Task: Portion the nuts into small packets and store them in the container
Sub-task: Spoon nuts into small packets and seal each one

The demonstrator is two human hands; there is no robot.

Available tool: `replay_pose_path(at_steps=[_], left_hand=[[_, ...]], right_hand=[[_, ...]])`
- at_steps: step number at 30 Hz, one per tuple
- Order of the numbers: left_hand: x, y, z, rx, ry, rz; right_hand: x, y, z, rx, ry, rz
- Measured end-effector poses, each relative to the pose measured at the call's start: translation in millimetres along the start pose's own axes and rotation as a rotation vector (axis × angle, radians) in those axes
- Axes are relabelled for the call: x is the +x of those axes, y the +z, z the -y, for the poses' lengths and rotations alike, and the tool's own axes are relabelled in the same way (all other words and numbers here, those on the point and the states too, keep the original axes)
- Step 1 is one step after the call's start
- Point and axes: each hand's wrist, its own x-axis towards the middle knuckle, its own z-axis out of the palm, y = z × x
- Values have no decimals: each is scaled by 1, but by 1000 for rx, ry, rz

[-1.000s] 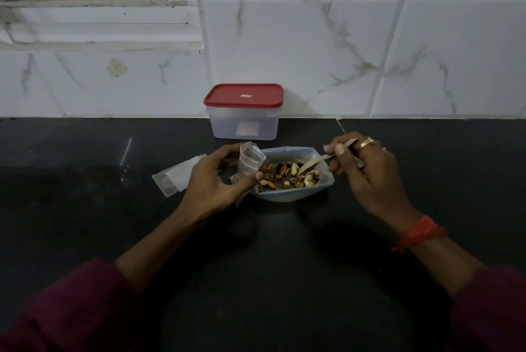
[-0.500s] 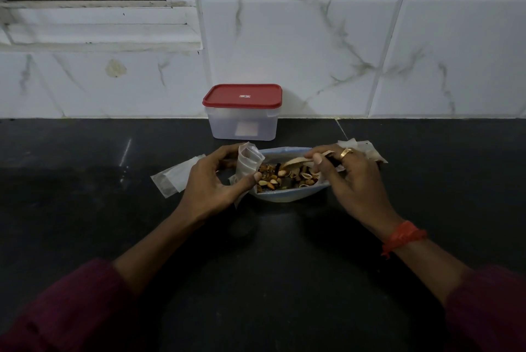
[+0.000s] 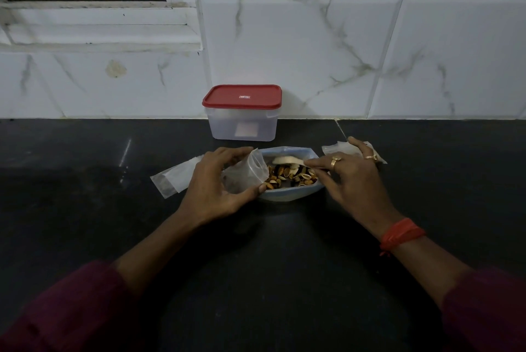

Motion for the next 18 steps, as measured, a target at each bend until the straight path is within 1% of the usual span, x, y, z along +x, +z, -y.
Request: replay_pose_path(at_steps=[2, 4, 7, 10, 14, 16, 18], left_hand=[[0, 0, 0, -1, -6, 6], [0, 0, 1, 7, -7, 7], [1, 0, 4, 16, -16, 3], [1, 1, 4, 7, -21, -3], [1, 1, 5, 18, -14, 5], [2, 1, 6, 26, -14, 9], [2, 1, 7, 30, -15, 12]], right_hand=[[2, 1, -2, -70, -57, 42], [4, 0, -2, -82, -73, 57], [6, -3, -5, -70, -68, 22], [5, -5, -9, -138, -86, -24], [5, -2, -5, -226, -108, 31], [6, 0, -3, -201, -79, 44], [5, 1, -1, -125, -16, 49]])
